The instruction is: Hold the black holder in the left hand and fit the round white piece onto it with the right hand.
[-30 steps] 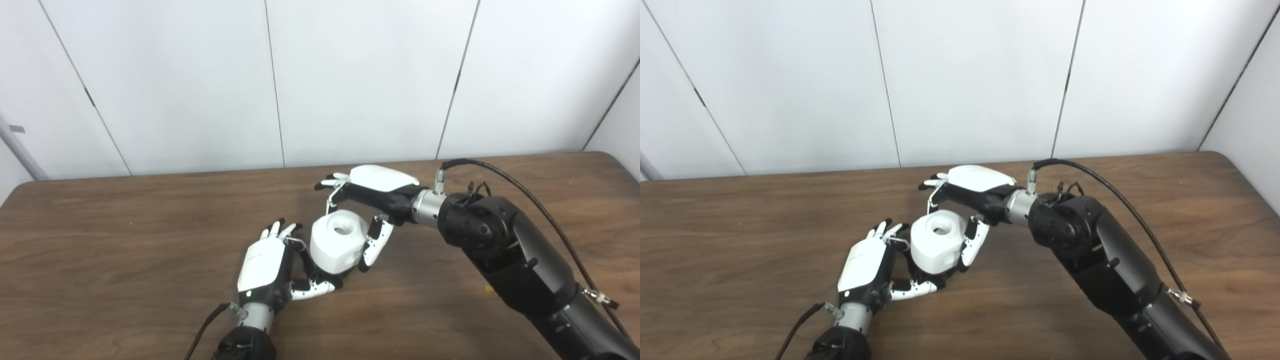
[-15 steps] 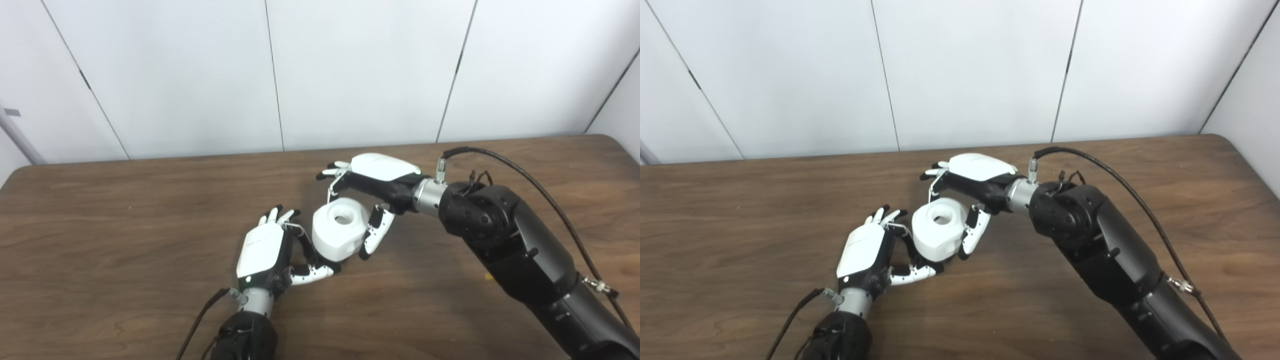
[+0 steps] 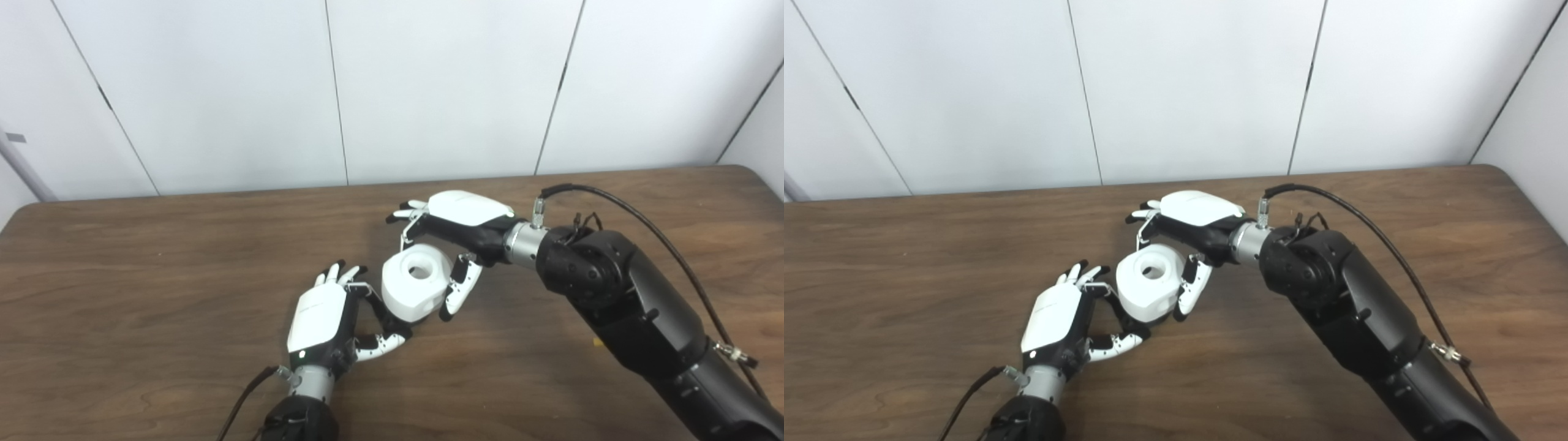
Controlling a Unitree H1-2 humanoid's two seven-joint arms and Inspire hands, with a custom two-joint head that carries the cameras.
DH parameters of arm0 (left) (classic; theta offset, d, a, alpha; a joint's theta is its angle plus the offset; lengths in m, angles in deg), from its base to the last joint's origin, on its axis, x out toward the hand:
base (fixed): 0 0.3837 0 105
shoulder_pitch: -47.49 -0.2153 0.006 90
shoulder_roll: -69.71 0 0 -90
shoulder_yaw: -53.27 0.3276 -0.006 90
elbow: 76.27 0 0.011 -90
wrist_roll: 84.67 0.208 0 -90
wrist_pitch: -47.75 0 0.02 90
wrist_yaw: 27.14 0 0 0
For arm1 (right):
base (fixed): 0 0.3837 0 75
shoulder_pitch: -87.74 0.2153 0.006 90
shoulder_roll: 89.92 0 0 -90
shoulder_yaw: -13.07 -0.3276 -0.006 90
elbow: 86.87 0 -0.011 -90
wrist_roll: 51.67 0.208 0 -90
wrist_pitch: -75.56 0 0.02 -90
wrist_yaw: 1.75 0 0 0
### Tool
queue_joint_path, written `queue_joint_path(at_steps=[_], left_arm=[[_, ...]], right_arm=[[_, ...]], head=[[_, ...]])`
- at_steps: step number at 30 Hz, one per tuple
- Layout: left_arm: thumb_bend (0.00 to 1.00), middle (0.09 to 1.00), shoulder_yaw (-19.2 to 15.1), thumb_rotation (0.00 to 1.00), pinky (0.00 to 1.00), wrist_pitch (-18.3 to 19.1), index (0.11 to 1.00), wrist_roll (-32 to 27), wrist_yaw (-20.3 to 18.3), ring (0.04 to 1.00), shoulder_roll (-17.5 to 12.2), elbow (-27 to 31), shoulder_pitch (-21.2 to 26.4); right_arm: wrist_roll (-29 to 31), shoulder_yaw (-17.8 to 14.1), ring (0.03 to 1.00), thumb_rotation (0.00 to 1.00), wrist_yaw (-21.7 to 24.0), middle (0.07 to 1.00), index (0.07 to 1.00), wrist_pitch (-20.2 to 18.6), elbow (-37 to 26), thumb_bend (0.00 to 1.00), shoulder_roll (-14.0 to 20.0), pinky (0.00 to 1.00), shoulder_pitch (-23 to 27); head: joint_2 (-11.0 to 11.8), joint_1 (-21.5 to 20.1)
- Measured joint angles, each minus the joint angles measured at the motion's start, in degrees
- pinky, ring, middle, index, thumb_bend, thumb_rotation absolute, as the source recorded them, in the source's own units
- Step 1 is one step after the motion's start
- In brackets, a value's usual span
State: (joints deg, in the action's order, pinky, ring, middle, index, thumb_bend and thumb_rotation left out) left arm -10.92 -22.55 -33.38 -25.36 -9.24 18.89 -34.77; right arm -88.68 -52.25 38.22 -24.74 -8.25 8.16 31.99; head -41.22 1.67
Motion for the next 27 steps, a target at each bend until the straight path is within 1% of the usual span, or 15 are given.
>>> queue_joint_path(at_steps=[8, 10, 18, 27], left_arm=[[0.52, 0.898, 0.0, 0.05, 1.00, 0.1, 0.479, 0.2, -0.6, 1.000, 0.2, 1.2, -0.9], [0.52, 0.897, 0.0, 0.05, 1.00, 0.1, 0.479, 0.2, -0.6, 1.000, 0.2, 1.3, -1.0], [0.52, 0.895, 0.0, 0.05, 1.00, 0.1, 0.479, 0.2, -0.6, 1.000, 0.2, 1.3, -1.0], [0.52, 0.895, -0.1, 0.05, 1.00, 0.0, 0.480, 0.2, -0.4, 1.000, 0.2, 1.1, -1.0]], right_arm=[[-0.5, 1.0, 0.996, 0.13, -0.8, 0.931, 0.478, 1.1, 1.0, 0.52, -0.3, 0.97, -0.1], [-0.5, 0.7, 0.999, 0.13, -1.0, 0.932, 0.479, 1.1, 1.6, 0.52, -0.3, 0.98, 0.0], [-0.5, 0.6, 1.000, 0.13, -1.0, 0.937, 0.478, 1.5, 2.2, 0.52, -0.3, 0.99, 0.2], [-0.5, 0.5, 1.000, 0.13, -1.1, 0.933, 0.478, 1.9, 2.7, 0.52, -0.3, 0.99, 0.4]], head=[[-0.4, 0.3], [-0.4, 0.3], [0.4, 0.1], [1.0, -0.2]])
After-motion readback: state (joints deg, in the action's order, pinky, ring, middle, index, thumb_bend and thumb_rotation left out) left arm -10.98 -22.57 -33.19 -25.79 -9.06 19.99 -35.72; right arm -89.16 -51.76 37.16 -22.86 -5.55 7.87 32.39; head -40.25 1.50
